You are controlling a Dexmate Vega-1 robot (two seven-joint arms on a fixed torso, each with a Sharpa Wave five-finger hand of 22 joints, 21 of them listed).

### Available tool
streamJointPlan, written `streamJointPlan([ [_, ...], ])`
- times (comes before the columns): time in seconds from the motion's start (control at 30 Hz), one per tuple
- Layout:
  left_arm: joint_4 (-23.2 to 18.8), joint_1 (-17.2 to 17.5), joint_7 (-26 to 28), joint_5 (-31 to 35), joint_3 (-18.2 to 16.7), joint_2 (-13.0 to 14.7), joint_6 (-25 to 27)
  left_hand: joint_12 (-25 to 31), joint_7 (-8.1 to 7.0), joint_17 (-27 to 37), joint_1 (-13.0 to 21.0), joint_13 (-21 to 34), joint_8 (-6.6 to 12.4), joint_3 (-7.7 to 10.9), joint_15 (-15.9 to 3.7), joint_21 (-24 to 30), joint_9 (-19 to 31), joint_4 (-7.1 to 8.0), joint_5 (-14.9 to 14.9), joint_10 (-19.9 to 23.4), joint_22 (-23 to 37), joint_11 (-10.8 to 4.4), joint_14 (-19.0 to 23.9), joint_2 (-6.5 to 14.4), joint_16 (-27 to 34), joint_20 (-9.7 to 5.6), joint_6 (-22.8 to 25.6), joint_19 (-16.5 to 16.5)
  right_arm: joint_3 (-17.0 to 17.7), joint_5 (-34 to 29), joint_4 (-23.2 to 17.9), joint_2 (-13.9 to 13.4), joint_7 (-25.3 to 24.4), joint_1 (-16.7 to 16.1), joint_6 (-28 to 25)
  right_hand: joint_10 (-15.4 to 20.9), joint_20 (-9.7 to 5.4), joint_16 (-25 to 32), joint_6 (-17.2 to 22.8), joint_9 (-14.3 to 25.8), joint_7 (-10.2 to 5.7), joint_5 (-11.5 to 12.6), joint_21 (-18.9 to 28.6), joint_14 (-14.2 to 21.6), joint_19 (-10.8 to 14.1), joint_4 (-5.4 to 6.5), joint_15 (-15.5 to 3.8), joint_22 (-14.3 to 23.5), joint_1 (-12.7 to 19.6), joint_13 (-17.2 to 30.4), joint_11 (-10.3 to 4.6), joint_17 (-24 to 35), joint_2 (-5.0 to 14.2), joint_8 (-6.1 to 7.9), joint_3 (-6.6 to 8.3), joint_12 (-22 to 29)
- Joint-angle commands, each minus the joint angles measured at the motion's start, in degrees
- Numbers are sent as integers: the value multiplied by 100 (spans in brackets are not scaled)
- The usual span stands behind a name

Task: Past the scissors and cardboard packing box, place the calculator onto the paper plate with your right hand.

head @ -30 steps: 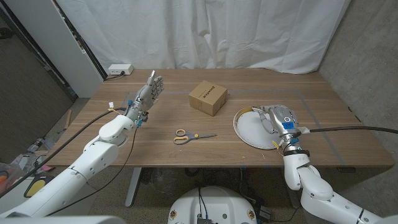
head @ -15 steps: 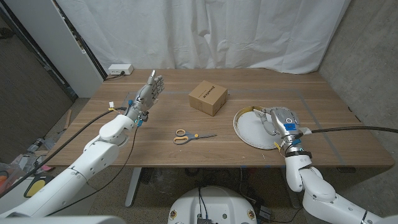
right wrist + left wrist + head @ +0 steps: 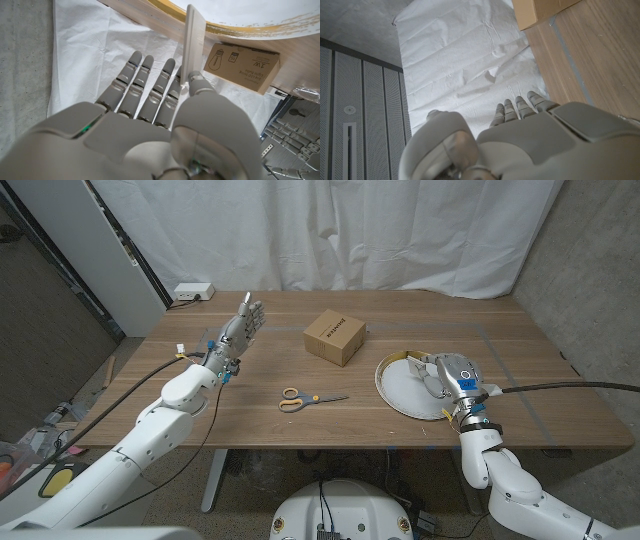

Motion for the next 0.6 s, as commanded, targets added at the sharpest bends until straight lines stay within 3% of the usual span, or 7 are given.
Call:
streamJointPlan([
  [0.03, -17, 14, 50, 23, 21, -37, -26, -23, 31, 14, 46, 20, 2, -62, 8, 23, 15, 2, -9, 9, 21, -7, -32, 40, 6, -47, 25, -46, -2, 57, -4, -46, 69, 7, -1, -119, -336, -21, -133, -1, 11, -1, -5, -57, -55, -21, -564, -10, -29, 22, -7, 6, -68, -89, -28, -76],
  [0.23, -35, 17, 69, 37, 26, -36, -17, -21, 30, 14, 50, 20, 0, -66, 6, 23, 15, 2, -10, 14, 21, -22, -31, 42, 6, -50, 21, -48, -3, 88, -8, -51, 85, 1, -8, -288, -316, -62, -326, 19, -31, 4, -42, -152, -137, -140, -547, -23, 49, 35, -22, -11, -175, -166, -14, -157],
  [0.6, -85, 76, 114, 42, 19, -34, -13, -22, 35, 14, 57, 20, 0, -74, 10, 23, 15, 3, -13, 10, 21, -18, -30, 47, 7, -55, 23, -49, 9, 147, -31, -59, 113, 2, -20, -437, -283, -74, -539, 50, -21, 22, -81, -257, -218, -161, -510, -33, -21, 49, 35, 2, -283, -230, -64, -216],
])
